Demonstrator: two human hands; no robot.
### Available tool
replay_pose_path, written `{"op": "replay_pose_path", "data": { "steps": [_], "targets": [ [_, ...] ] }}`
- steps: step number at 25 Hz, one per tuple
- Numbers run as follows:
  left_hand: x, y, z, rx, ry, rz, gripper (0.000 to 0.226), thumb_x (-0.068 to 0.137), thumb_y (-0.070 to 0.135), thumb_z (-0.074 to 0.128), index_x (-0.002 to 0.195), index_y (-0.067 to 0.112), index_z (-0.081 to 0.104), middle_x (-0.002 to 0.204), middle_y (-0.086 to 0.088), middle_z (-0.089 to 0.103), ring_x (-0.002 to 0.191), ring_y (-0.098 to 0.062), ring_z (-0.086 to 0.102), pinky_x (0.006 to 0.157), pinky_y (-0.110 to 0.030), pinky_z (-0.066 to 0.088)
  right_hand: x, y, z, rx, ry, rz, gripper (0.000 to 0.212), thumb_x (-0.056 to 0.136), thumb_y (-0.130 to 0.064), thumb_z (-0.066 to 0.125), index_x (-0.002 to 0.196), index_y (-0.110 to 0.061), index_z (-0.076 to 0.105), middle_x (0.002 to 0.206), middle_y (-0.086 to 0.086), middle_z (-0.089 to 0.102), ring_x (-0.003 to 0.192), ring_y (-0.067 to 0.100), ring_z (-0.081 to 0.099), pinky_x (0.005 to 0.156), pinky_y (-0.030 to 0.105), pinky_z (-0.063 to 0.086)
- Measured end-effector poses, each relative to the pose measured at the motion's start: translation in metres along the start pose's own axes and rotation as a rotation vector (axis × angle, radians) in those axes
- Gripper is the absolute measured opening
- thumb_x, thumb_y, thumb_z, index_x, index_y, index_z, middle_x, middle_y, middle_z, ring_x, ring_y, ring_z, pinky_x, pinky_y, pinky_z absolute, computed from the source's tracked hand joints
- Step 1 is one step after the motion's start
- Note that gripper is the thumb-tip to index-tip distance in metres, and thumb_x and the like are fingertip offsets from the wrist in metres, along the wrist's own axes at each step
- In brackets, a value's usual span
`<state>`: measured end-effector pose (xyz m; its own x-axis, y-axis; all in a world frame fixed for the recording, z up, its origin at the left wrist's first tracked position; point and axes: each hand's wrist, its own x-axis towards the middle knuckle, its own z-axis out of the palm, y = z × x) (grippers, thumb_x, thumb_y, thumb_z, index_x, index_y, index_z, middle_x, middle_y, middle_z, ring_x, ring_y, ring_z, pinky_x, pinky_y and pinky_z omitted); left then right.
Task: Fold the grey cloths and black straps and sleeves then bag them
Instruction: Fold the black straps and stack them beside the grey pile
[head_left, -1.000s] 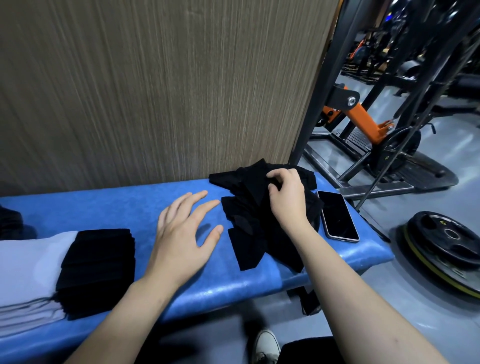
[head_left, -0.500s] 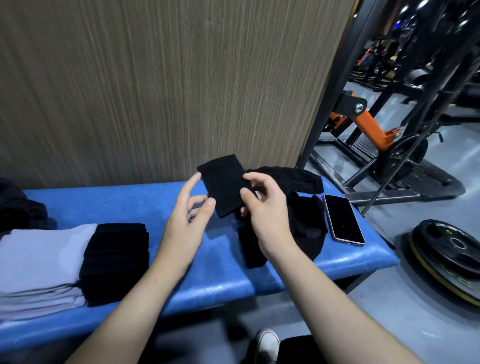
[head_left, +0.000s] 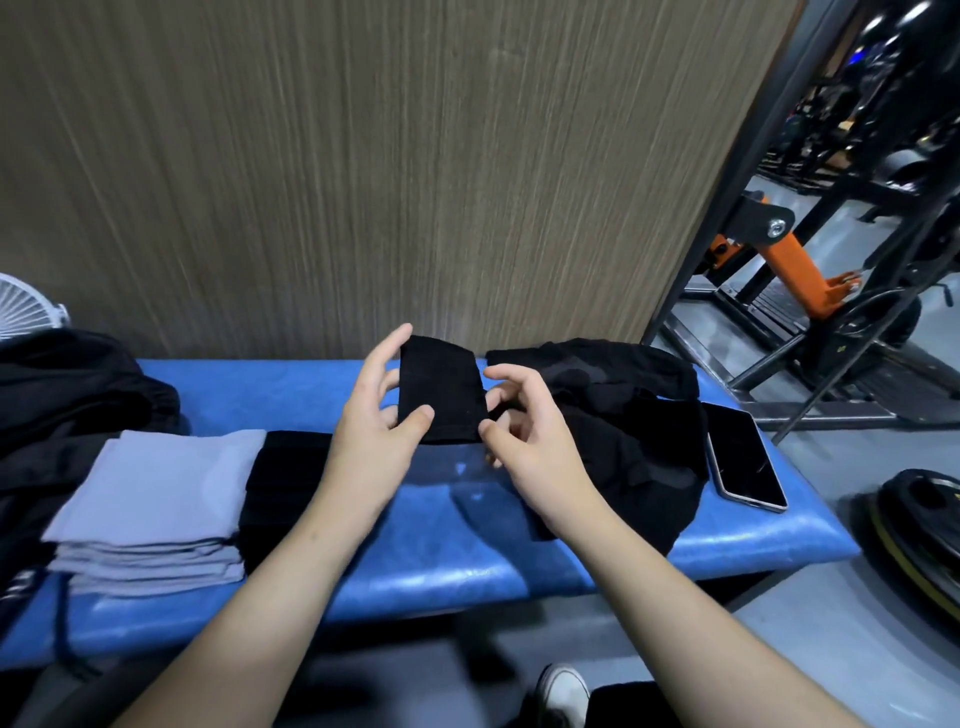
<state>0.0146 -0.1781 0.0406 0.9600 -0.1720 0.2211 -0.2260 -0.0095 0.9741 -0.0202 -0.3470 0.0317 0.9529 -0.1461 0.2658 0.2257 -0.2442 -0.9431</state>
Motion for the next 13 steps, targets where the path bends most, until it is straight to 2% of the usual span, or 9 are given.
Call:
{"op": "replay_pose_path", "data": {
  "steps": [3, 5, 7, 9, 10, 13],
  "targets": [
    [0.001, -0.001, -0.007, -0.024, -0.044, 0.029, 0.075, 0.091, -0.015, 0.053, 0.14, 0.042, 0.049, 0.124, 0.001, 0.064, 0.098, -0.011, 0.07, 0.095, -0.04, 0.055, 0.003, 0.002, 0.001, -0.134, -0.026, -0.023, 0.06, 0.083, 0.006, 0.064, 0.131, -0.027, 0.048, 0.117, -0.001, 0.055, 0.074, 0.014, 0.053, 0.072, 0.018, 0.046],
    [0.0, 0.0, -0.01, -0.023, -0.076, 0.038, 0.073, 0.092, -0.015, 0.052, 0.138, 0.041, 0.053, 0.126, 0.003, 0.063, 0.101, -0.016, 0.07, 0.097, -0.04, 0.055, 0.006, 0.004, -0.001, -0.203, -0.07, -0.002, 0.07, 0.08, 0.003, 0.069, 0.136, -0.029, 0.043, 0.133, -0.007, 0.053, 0.092, 0.012, 0.057, 0.082, 0.016, 0.046],
    [-0.002, 0.001, -0.013, -0.013, -0.096, 0.054, 0.072, 0.091, -0.015, 0.051, 0.136, 0.041, 0.055, 0.132, 0.007, 0.061, 0.114, -0.02, 0.066, 0.101, -0.04, 0.052, 0.01, 0.009, -0.003, -0.255, -0.116, 0.015, 0.073, 0.078, -0.005, 0.072, 0.139, -0.031, 0.041, 0.14, -0.009, 0.053, 0.115, 0.008, 0.055, 0.097, 0.019, 0.041],
    [-0.004, 0.004, -0.015, -0.01, -0.099, 0.067, 0.072, 0.091, -0.016, 0.051, 0.135, 0.04, 0.056, 0.135, 0.012, 0.06, 0.123, -0.019, 0.061, 0.103, -0.037, 0.05, 0.013, 0.015, -0.005, -0.321, -0.149, 0.011, 0.076, 0.074, -0.016, 0.073, 0.139, -0.035, 0.041, 0.136, -0.008, 0.058, 0.129, 0.008, 0.05, 0.108, 0.029, 0.039],
    [-0.005, 0.005, -0.017, -0.011, -0.097, 0.065, 0.072, 0.091, -0.016, 0.05, 0.136, 0.039, 0.056, 0.136, 0.013, 0.059, 0.12, -0.017, 0.063, 0.101, -0.033, 0.051, 0.015, 0.018, -0.005, -0.351, -0.159, 0.014, 0.076, 0.072, -0.02, 0.074, 0.139, -0.038, 0.042, 0.132, -0.008, 0.061, 0.13, 0.01, 0.051, 0.111, 0.036, 0.039],
    [-0.008, 0.009, -0.021, -0.007, -0.081, 0.056, 0.07, 0.091, -0.016, 0.049, 0.137, 0.037, 0.056, 0.137, 0.012, 0.058, 0.104, -0.01, 0.069, 0.091, -0.022, 0.052, 0.017, 0.017, -0.006, -0.417, -0.126, 0.03, 0.069, 0.071, -0.019, 0.078, 0.13, -0.042, 0.052, 0.114, -0.01, 0.067, 0.118, 0.01, 0.057, 0.106, 0.042, 0.044]
  ]
}}
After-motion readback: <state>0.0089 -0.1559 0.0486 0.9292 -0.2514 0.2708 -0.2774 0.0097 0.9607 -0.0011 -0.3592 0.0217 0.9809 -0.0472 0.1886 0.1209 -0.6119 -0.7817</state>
